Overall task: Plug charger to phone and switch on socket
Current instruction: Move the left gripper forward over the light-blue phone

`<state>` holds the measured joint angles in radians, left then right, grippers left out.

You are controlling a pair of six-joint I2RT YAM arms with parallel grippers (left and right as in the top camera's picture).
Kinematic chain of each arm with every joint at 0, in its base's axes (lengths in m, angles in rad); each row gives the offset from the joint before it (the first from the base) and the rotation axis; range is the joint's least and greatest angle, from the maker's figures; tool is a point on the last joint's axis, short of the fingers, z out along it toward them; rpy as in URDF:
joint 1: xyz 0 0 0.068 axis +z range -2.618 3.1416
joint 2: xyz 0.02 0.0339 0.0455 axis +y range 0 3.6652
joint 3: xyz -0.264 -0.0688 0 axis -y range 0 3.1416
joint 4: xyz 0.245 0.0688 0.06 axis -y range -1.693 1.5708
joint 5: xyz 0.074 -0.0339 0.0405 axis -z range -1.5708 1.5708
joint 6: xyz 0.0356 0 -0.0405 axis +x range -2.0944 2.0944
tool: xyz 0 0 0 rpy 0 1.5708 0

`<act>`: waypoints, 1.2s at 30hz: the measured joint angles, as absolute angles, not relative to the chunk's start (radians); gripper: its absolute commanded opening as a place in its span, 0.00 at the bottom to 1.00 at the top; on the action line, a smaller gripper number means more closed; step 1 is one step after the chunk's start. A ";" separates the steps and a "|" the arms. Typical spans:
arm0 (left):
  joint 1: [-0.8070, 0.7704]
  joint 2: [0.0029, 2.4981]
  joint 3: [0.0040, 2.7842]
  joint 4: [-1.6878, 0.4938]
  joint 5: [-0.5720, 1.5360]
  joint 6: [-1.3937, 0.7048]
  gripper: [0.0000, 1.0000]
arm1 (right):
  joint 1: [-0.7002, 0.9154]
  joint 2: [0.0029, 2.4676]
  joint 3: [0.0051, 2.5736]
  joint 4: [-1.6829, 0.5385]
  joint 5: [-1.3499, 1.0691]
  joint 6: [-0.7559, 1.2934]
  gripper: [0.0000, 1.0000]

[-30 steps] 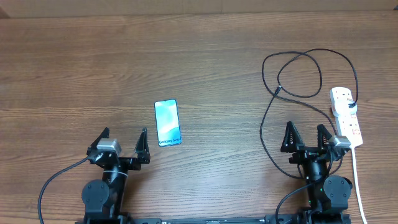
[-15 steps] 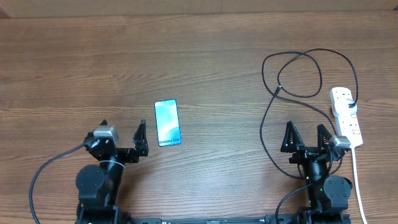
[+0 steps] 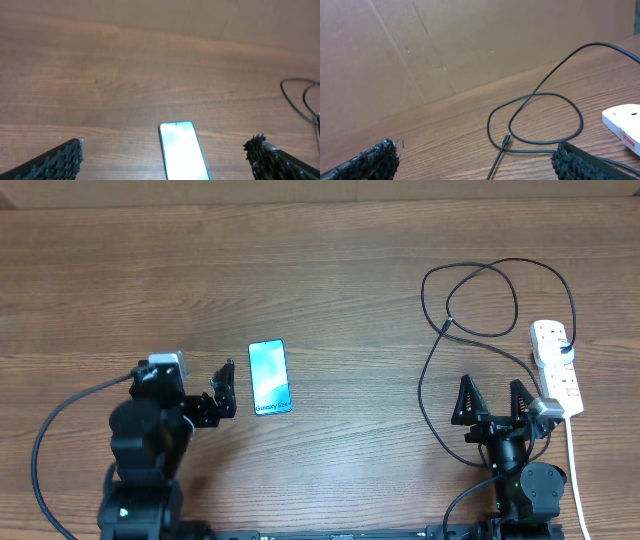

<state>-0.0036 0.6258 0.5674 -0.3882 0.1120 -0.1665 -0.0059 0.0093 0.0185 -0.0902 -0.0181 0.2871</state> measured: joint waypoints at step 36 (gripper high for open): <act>-0.004 1.046 0.880 -0.532 0.515 -0.208 1.00 | -0.006 0.009 0.019 -0.091 -0.018 0.287 1.00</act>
